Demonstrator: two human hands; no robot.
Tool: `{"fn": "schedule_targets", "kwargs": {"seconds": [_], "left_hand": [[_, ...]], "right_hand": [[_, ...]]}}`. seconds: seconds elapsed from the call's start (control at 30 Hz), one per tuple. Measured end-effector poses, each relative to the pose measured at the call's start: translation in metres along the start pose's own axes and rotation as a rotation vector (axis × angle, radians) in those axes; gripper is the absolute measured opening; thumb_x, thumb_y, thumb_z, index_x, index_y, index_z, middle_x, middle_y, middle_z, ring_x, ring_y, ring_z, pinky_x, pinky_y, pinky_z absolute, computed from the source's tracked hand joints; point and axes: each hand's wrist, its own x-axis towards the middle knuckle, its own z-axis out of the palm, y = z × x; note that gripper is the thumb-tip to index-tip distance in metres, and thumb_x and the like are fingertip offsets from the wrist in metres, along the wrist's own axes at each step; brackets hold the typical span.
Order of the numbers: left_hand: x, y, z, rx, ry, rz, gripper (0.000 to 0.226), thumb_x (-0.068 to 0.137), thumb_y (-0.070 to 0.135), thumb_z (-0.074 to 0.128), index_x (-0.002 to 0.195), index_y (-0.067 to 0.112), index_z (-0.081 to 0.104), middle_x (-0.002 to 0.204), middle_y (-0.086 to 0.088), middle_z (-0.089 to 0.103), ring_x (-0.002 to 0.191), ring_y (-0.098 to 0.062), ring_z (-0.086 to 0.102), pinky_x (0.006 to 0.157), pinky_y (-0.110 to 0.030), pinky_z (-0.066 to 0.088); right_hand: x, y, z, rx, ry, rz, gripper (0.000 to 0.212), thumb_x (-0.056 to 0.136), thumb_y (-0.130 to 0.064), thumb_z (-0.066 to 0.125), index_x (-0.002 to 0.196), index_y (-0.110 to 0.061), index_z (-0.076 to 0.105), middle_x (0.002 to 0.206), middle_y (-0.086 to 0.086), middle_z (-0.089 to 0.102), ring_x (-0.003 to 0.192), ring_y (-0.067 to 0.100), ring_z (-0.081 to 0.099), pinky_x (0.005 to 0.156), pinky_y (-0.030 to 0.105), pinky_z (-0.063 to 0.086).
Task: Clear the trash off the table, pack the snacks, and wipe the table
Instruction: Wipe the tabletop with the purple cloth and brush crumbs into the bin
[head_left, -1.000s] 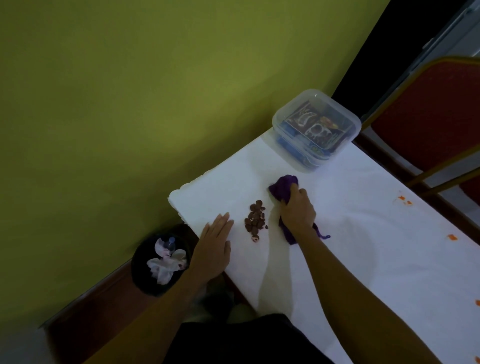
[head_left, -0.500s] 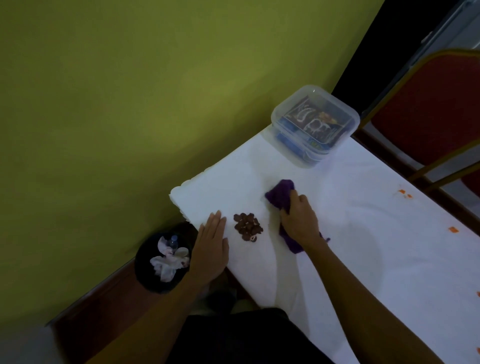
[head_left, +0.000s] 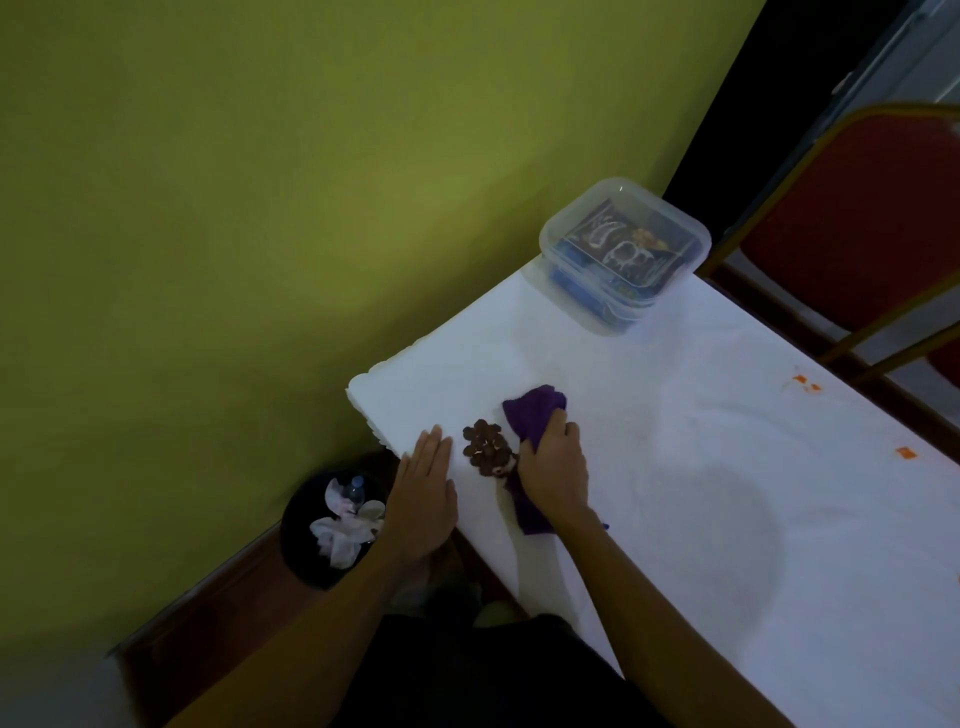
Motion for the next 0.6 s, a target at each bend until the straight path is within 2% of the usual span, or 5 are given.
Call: {"fn": "schedule_targets", "kwargs": {"seconds": [0.17, 0.27, 0.37, 0.5, 0.6], "left_hand": [[-0.002, 0.001, -0.007, -0.001, 0.000, -0.008, 0.063, 0.088, 0.019, 0.036, 0.150, 0.005, 0.036, 0.161, -0.012, 0.027, 0.150, -0.029, 0.022, 0.119, -0.052, 0.026], [-0.005, 0.006, -0.009, -0.021, 0.000, -0.023, 0.061, 0.090, 0.012, 0.041, 0.149, 0.002, 0.036, 0.160, -0.015, 0.027, 0.150, -0.031, 0.021, 0.118, -0.051, 0.027], [-0.008, 0.009, -0.010, -0.014, -0.008, -0.050, 0.061, 0.092, 0.005, 0.044, 0.152, 0.002, 0.031, 0.163, -0.013, 0.020, 0.152, -0.029, 0.014, 0.120, -0.051, 0.025], [-0.016, 0.012, -0.013, -0.002, -0.078, -0.139, 0.060, 0.096, 0.007, 0.042, 0.154, 0.003, 0.024, 0.165, -0.012, 0.011, 0.153, -0.026, 0.006, 0.122, -0.050, 0.019], [-0.026, 0.013, -0.016, -0.025, -0.070, -0.200, 0.057, 0.096, 0.008, 0.042, 0.151, 0.001, 0.028, 0.163, -0.014, 0.016, 0.152, -0.028, 0.013, 0.120, -0.050, 0.022]], "right_hand": [[0.005, 0.031, -0.028, -0.069, 0.064, 0.096, 0.046, 0.098, -0.035, 0.053, 0.130, -0.007, 0.038, 0.119, 0.016, 0.053, 0.091, 0.028, 0.057, 0.075, 0.041, 0.051], [0.000, 0.054, -0.034, -0.298, 0.120, 0.100, 0.067, 0.091, -0.048, 0.058, 0.140, -0.009, 0.034, 0.148, 0.020, 0.031, 0.124, 0.038, 0.044, 0.100, 0.051, 0.041], [-0.012, 0.066, -0.031, -0.381, 0.199, 0.020, 0.082, 0.090, -0.052, 0.058, 0.153, -0.011, 0.023, 0.161, 0.020, 0.016, 0.141, 0.041, 0.028, 0.108, 0.057, 0.032], [-0.030, 0.082, -0.020, -0.447, 0.026, -0.015, 0.075, 0.100, -0.050, 0.039, 0.159, -0.013, 0.009, 0.163, 0.013, 0.019, 0.147, 0.036, 0.023, 0.111, 0.058, 0.029], [-0.031, 0.087, -0.025, -0.453, -0.028, 0.003, 0.075, 0.101, -0.051, 0.036, 0.158, -0.011, 0.009, 0.163, 0.015, 0.018, 0.148, 0.037, 0.019, 0.113, 0.058, 0.026]]}}
